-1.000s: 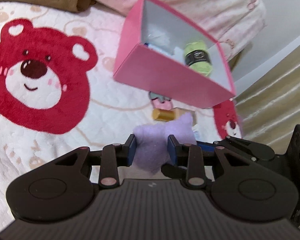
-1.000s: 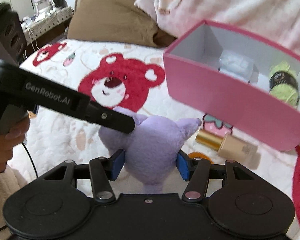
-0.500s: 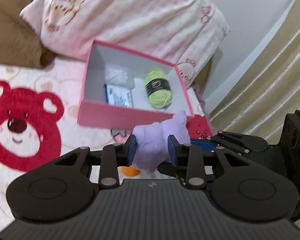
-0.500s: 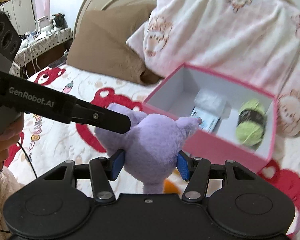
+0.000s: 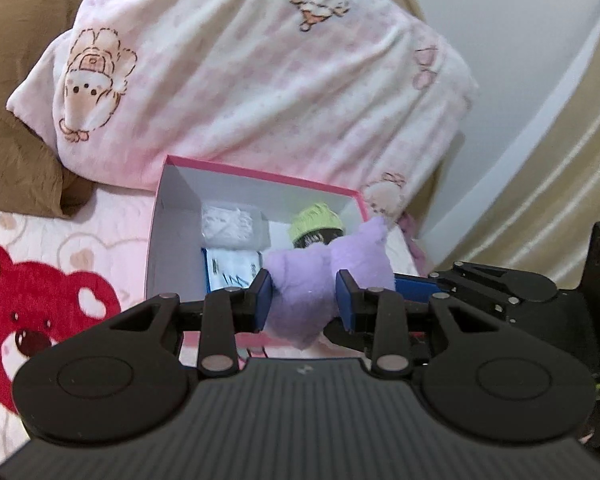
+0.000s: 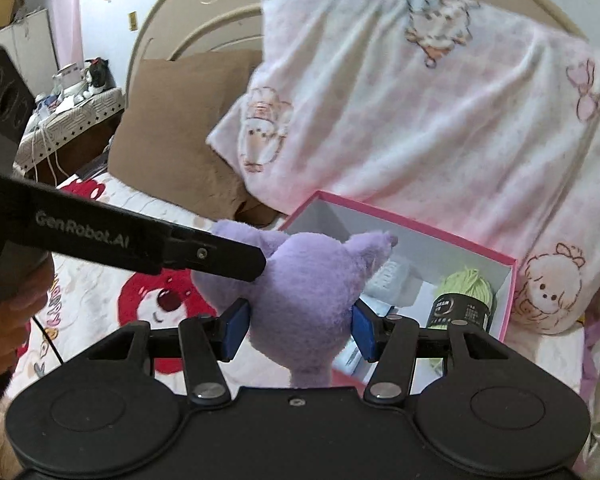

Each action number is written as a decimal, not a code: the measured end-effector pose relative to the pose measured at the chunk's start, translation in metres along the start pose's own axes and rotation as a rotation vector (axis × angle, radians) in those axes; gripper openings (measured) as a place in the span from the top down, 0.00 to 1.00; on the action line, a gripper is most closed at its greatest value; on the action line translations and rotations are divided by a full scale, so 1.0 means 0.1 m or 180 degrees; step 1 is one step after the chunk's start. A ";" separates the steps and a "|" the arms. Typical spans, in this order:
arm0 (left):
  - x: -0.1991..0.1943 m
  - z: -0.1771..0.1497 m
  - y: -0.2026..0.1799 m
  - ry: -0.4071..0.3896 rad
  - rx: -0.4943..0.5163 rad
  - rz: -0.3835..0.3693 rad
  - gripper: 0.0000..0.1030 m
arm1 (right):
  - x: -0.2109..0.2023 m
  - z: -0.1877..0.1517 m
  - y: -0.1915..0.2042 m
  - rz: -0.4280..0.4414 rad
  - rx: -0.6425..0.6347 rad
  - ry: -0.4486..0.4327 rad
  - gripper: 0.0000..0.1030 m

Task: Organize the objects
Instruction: 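Lift the purple plush toy with the left tool and carry it into the pink box, then lower the plush toy beside the yarn ball and open the left tool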

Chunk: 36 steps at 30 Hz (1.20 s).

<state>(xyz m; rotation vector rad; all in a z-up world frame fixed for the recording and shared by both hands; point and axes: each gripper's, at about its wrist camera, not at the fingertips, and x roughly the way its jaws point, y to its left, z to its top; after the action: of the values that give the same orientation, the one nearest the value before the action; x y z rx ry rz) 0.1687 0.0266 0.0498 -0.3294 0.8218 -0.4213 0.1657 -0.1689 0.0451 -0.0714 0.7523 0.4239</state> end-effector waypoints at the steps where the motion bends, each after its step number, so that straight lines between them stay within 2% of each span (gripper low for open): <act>1: 0.10 0.03 0.00 0.0018 -0.0020 0.0029 0.69 | 0.07 0.02 -0.07 0.0020 0.0025 0.0025 0.43; 9: 0.94 0.06 0.21 0.0304 -0.0212 0.0231 0.69 | 0.80 -0.06 -0.70 0.0293 0.0473 0.0428 0.46; 16: 1.47 -0.09 0.47 0.0589 -0.0446 0.0228 0.69 | 1.26 -0.26 -0.89 0.0294 0.0717 0.0770 0.47; 24: 1.80 -0.21 0.56 0.0840 -0.0544 0.0225 0.69 | 1.52 -0.37 -1.15 0.0386 0.1000 0.1164 0.47; 30: 1.95 -0.25 0.54 0.0979 -0.0581 0.0187 0.69 | 1.55 -0.43 -1.22 0.0333 0.1068 0.1333 0.47; 36: 2.04 -0.28 0.53 0.0996 -0.0570 0.0247 0.69 | 1.62 -0.44 -1.22 0.0255 0.0956 0.1392 0.46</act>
<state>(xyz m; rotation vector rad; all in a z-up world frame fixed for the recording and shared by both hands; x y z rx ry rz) 0.2833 -0.0288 -0.1200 -0.4018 1.1785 -0.3312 0.2907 -0.2331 -0.1068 0.1535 1.2457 0.3708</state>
